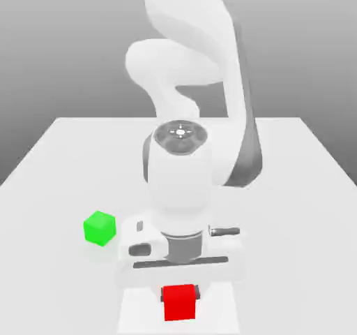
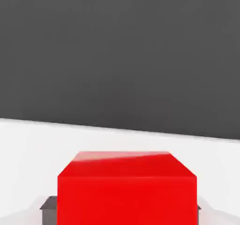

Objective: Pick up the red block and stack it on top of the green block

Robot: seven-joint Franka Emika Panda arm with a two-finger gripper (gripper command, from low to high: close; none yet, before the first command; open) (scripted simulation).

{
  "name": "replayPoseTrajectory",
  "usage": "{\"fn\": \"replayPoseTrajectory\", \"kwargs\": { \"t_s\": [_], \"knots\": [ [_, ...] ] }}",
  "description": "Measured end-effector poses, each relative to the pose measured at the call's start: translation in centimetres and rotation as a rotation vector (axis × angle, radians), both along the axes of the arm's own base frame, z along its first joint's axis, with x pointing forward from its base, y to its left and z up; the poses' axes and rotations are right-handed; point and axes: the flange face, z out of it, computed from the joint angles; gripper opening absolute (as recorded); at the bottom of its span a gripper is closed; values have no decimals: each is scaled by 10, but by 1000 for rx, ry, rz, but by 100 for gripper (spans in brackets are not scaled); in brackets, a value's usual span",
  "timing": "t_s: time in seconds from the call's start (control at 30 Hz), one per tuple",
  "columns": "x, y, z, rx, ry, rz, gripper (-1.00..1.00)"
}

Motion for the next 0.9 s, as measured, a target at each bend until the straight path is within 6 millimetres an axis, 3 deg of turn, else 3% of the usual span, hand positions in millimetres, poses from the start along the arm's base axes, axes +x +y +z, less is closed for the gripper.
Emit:
{"fn": "replayPoseTrajectory", "kwargs": {
  "t_s": [0.1,0.13,0.23,0.37,0.5,0.53,0.8,0.83,0.9],
  "knots": [
    [-28,-47,19,-9,0,-158,-100],
    [-41,-73,24,-12,0,-242,-100],
    [-85,-119,35,-15,1,-438,-100],
    [-145,-152,44,-13,0,-665,-100],
    [-207,-174,44,-2,-1,-906,-100],
    [-213,-176,40,0,-1,-933,-100],
    [-220,-177,-17,3,-1,-961,-100],
    [-220,-177,-21,2,-1,-961,100],
    [-220,-177,-21,2,-1,-961,100]
  ]
}}
